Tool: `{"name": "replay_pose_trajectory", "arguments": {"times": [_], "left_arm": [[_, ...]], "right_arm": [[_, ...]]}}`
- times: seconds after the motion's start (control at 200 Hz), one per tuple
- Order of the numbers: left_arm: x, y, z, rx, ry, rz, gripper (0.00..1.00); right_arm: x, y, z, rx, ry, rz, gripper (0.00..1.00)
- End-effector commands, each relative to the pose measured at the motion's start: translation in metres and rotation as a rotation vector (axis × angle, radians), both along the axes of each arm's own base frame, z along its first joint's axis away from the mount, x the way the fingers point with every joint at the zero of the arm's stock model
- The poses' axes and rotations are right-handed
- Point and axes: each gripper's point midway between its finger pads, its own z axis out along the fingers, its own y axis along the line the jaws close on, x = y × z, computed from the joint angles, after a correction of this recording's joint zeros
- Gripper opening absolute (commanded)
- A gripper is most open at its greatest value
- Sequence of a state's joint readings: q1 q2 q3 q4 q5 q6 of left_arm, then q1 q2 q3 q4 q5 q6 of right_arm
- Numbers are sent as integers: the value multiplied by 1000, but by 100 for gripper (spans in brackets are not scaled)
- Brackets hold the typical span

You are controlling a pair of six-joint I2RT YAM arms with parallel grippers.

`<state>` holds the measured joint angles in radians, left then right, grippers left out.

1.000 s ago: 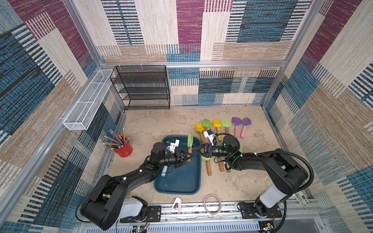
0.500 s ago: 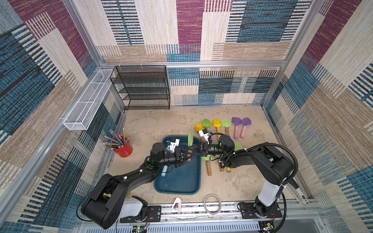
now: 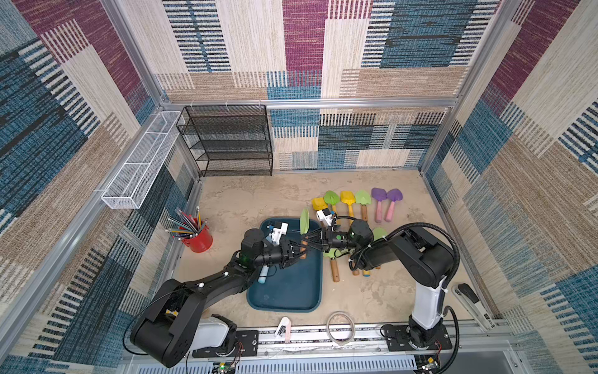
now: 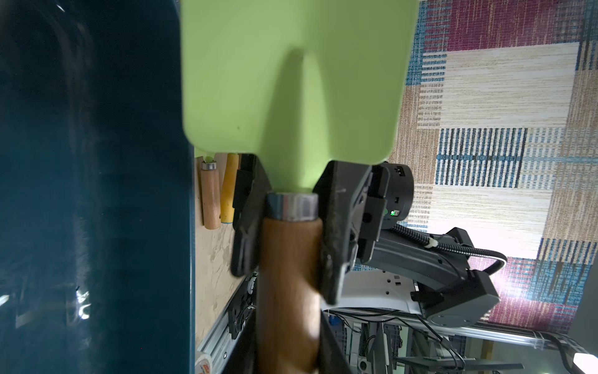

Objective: Take the shovel out of the storage box
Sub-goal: Pick up the shovel from the storage box, then adjust the shovel in the storage box.

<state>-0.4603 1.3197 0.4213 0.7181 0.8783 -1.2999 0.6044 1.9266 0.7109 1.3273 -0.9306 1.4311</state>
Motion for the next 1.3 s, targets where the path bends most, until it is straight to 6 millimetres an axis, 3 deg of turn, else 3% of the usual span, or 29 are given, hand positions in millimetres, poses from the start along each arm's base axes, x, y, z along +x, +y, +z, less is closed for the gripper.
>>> {"name": "replay_pose_trajectory", "arguments": {"times": [0.0,0.095,0.18,0.416,0.696,1.057,1.297], "left_arm": [[-3,-1,5,0,-13,-28,35],[-6,2,-4,60,10,-26,58],[-8,6,-6,126,-1,-27,64],[-12,37,-11,420,-95,18,65],[-7,102,-52,898,-75,106,64],[-7,143,-67,1188,-43,158,64],[-6,148,-76,1326,-44,127,65]], "right_arm": [[-3,-1,16,52,-93,4,22],[-3,-1,16,45,-95,2,22],[-2,-3,15,30,-103,-7,22],[6,-17,15,-4,-113,-56,22],[19,-41,4,-176,-143,-144,22],[26,-88,-13,-490,-212,-315,23],[31,-117,-13,-646,-239,-410,23]]}}
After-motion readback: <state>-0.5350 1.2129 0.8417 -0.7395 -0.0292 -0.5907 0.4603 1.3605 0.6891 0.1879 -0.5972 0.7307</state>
